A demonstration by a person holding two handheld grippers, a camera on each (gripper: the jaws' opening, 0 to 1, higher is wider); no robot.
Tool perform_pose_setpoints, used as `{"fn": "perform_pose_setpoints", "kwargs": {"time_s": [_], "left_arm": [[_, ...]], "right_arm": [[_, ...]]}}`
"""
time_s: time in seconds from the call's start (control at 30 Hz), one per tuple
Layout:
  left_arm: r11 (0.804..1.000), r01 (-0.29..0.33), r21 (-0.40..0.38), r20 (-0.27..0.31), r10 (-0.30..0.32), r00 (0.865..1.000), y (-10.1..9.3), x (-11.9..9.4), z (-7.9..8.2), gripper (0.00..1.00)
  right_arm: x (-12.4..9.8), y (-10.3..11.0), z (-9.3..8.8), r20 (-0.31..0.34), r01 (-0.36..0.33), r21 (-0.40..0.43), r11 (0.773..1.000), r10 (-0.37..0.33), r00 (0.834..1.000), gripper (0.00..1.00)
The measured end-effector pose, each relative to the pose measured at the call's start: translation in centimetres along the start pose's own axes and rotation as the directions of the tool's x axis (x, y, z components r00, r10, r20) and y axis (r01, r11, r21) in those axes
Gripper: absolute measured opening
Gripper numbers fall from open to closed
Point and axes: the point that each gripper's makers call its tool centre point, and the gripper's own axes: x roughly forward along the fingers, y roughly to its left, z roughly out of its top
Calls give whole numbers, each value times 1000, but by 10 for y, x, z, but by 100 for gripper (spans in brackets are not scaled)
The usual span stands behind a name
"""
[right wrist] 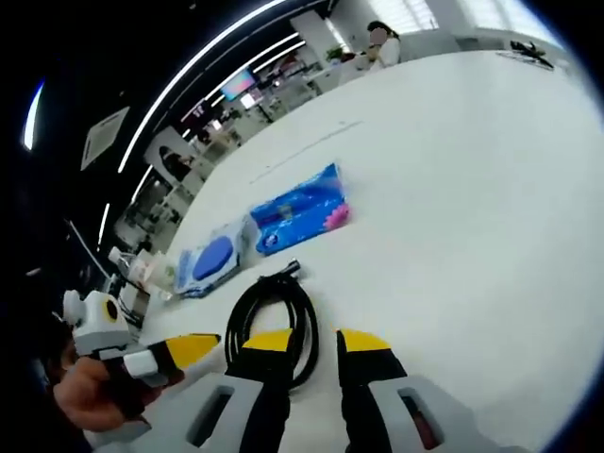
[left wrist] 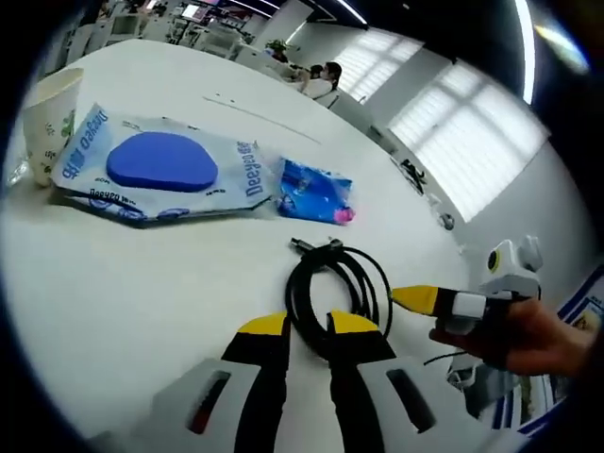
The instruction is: Arrange the tabletop items into an orderly group along one side of the table until the central work area is clear of visible clutter.
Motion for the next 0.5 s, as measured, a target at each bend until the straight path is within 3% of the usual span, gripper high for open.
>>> {"fn": "perform_pose_setpoints", "kwargs": {"time_s": [0.23,0.4,0.5], "left_arm": [[1000,-21,17,-35,22,999,1,8,-4,7],[999,-27,37,-50,29,998,3,8,-6,3],[999,-33,30,-47,35,998,5,7,-5,2]], "right_arm": [[3,6,-3,-13,-10,0,1000,10,1000,12],[11,9,-2,-18,-24,-22,999,24,1000,1],[14,9,2,-18,-30,-24,999,30,999,1]]}}
